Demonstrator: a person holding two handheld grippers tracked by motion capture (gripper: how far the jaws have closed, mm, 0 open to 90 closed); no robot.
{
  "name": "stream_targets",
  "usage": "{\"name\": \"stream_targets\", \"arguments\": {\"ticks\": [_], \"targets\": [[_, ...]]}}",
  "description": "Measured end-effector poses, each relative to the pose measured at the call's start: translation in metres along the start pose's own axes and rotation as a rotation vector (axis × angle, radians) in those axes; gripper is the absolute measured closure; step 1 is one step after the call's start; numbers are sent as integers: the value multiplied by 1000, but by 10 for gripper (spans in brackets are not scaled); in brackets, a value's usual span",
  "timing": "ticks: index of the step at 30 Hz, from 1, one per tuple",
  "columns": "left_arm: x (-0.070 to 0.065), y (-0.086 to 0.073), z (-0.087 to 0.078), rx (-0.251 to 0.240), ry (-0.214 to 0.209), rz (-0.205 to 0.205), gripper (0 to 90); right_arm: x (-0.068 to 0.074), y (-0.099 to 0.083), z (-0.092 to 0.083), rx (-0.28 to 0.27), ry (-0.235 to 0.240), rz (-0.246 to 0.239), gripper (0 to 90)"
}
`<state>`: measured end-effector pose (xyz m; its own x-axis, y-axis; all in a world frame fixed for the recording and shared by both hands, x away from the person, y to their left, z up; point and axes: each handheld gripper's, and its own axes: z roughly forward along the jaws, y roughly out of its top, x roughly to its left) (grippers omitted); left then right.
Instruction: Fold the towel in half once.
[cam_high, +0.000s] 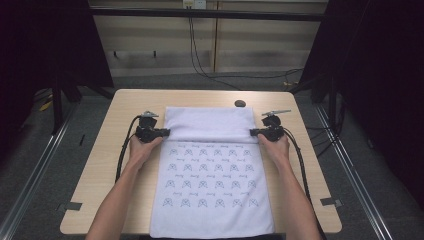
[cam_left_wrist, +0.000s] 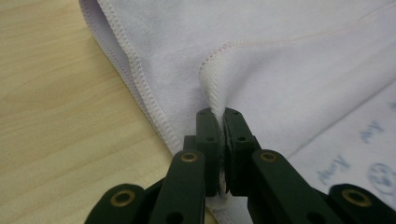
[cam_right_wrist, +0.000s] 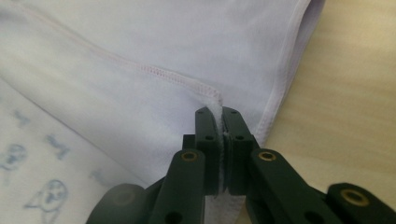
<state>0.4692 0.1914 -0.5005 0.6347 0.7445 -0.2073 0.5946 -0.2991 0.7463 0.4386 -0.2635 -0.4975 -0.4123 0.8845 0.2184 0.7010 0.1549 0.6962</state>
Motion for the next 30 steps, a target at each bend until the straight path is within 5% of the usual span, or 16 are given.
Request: {"name": "stream_targets", "arguments": {"ticks": [4,9,11,17,21,25,30], "targets": [[-4,10,-31,-102,-76,2,865,-1,14,-28,-110,50,-14,868],[-26,22,-77,-205,-124,63,864,13,32,-82,-231,107,-82,868],[-31,23,-85,-217,-135,73,863,15,33,-90,-242,111,-91,868],[-64,33,-148,-321,-204,111,860,42,34,-168,-335,183,-170,868],[-81,34,-182,-362,-204,153,860,56,32,-190,-355,212,-205,868],[-92,13,-200,-348,-212,167,858,75,12,-209,-365,267,-249,868],[-94,-50,-174,-227,-260,123,854,83,-38,-196,-232,289,-267,867]]}}
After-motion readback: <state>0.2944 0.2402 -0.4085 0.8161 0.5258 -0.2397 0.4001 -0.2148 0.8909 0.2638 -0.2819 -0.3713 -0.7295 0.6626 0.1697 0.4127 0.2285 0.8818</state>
